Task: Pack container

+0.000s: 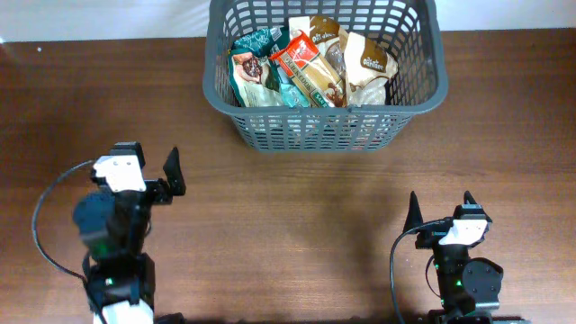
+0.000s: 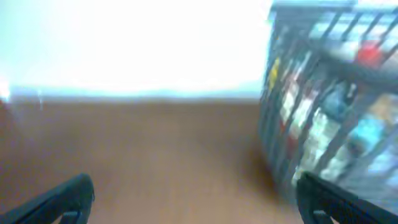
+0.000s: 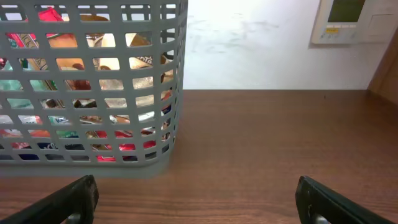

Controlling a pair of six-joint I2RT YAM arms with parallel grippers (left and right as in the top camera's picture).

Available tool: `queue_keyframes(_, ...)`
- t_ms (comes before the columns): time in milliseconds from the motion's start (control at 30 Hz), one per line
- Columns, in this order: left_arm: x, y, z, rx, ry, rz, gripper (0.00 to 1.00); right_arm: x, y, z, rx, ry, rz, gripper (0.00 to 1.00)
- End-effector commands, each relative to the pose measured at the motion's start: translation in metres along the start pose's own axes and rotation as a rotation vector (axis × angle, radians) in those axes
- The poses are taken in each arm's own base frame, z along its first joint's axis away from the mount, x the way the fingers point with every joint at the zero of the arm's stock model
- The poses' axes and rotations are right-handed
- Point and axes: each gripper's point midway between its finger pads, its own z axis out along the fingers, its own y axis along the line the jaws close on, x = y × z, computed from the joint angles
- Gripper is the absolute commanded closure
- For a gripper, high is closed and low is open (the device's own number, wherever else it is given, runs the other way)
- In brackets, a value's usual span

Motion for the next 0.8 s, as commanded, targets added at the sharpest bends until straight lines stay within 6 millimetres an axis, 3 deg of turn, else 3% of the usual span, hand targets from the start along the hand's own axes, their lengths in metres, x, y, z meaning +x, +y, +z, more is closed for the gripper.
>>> queue_keyframes(0,-0.051,-0.023,-0.021,0.053,-0.196,0.045,0.01,0.002,0.003,0.0,-0.013,0.002,-0.001,0.01)
queue_keyframes(133,-0.074,-0.038,-0.042,0.101,-0.292,0.007,0.01,0.002,0.003,0.0,-0.013,0.002,-0.001,0.01)
queue_keyframes(300,-0.082,-0.053,-0.063,0.15,-0.362,0.005,0.01,0.002,0.003,0.0,-0.013,0.003,-0.001,0.01)
queue_keyframes(600,-0.049,-0.065,-0.094,0.202,-0.511,-0.063,0.01,0.002,0.003,0.0,-0.013,0.002,-0.001,0.01)
queue_keyframes(767,-0.02,-0.063,-0.096,0.22,-0.574,-0.132,0.01,0.002,0.003,0.0,-0.013,0.002,-0.001,0.01)
